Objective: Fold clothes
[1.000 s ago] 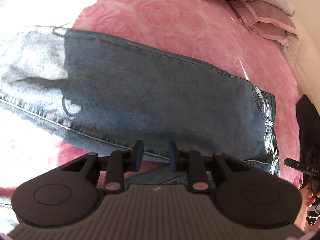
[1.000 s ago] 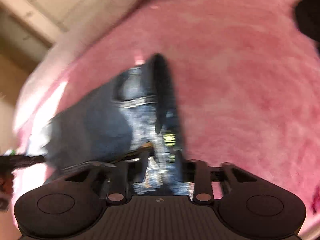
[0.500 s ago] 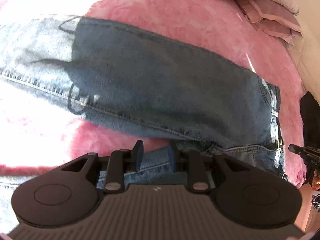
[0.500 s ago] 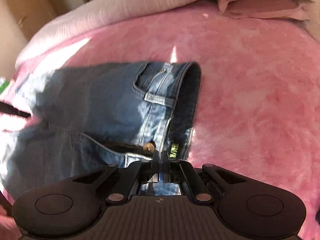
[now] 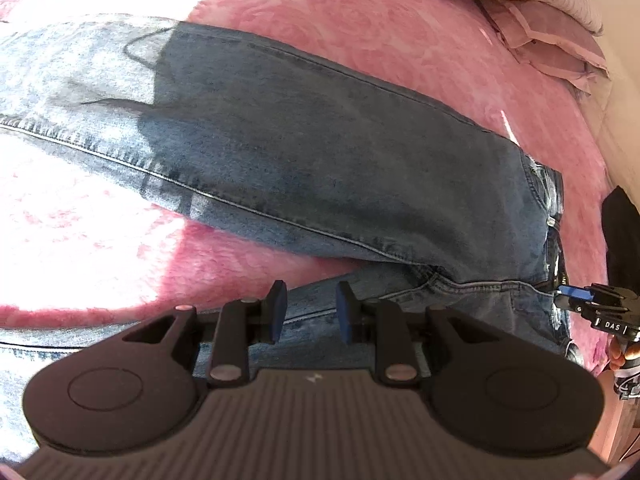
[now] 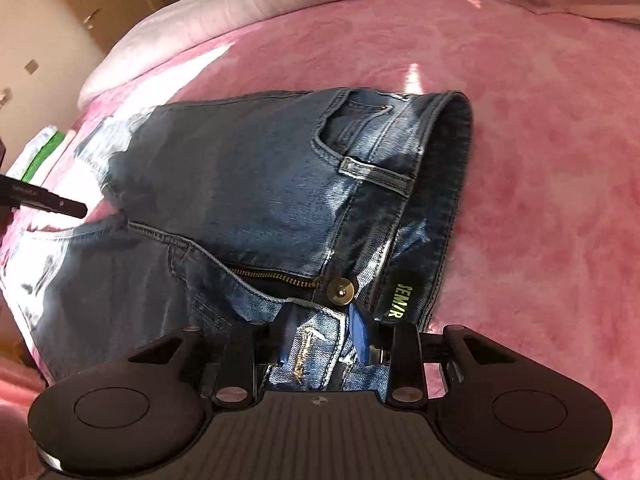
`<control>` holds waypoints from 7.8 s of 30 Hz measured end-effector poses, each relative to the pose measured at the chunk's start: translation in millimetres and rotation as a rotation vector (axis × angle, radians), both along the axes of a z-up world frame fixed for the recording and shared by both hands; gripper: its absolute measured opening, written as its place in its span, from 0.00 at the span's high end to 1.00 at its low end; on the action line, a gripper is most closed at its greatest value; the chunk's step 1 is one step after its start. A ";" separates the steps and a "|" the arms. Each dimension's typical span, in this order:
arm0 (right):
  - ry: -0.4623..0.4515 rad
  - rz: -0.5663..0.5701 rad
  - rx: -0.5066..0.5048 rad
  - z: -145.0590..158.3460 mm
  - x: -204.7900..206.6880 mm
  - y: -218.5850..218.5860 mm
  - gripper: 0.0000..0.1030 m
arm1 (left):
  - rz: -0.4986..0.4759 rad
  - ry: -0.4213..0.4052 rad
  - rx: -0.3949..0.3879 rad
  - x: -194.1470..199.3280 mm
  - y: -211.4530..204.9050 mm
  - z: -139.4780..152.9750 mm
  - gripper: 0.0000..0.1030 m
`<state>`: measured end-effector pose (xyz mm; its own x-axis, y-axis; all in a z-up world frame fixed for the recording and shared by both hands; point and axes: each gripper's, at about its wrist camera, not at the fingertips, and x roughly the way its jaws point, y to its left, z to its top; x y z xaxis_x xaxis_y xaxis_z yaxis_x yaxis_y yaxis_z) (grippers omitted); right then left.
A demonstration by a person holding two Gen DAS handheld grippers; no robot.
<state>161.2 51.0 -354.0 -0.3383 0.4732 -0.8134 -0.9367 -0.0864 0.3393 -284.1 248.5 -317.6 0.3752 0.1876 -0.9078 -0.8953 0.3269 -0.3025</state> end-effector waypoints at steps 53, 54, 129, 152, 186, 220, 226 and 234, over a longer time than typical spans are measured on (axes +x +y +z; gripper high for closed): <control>-0.362 -0.367 -0.121 14.7 -77.8 87.4 0.83 | -0.320 0.312 0.184 168.7 29.0 -8.2 0.74; -0.335 -0.394 -0.137 21.9 -80.1 86.5 0.82 | -0.319 0.310 0.187 160.9 26.6 2.5 0.74; -0.303 -0.089 -0.120 250.5 -302.0 -155.6 0.18 | 0.292 0.419 0.297 -126.3 -327.1 247.7 0.60; -0.294 -0.022 -0.135 238.9 -319.2 -118.9 0.17 | 0.374 0.473 0.251 -154.7 -310.2 241.1 0.60; -0.211 -0.571 -0.181 226.5 -275.1 -14.5 0.17 | -0.182 0.231 0.312 -145.5 -60.9 205.3 0.60; -0.394 0.032 -0.097 36.5 -109.2 221.0 0.34 | -0.688 0.158 0.302 10.9 157.3 -5.2 0.60; -0.361 0.184 -0.090 11.3 -68.9 268.9 0.35 | -0.818 0.181 0.341 29.2 211.9 -22.6 0.60; -0.281 0.329 -0.156 -21.5 -50.3 299.3 0.48 | -0.851 0.141 0.214 22.5 269.6 -54.2 0.55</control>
<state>110.9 350.3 -375.5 -0.2059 0.2420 -0.9482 -0.9257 -0.3625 0.1085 -261.6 518.1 -371.8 0.3524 0.0674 -0.9334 -0.3473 0.9356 -0.0636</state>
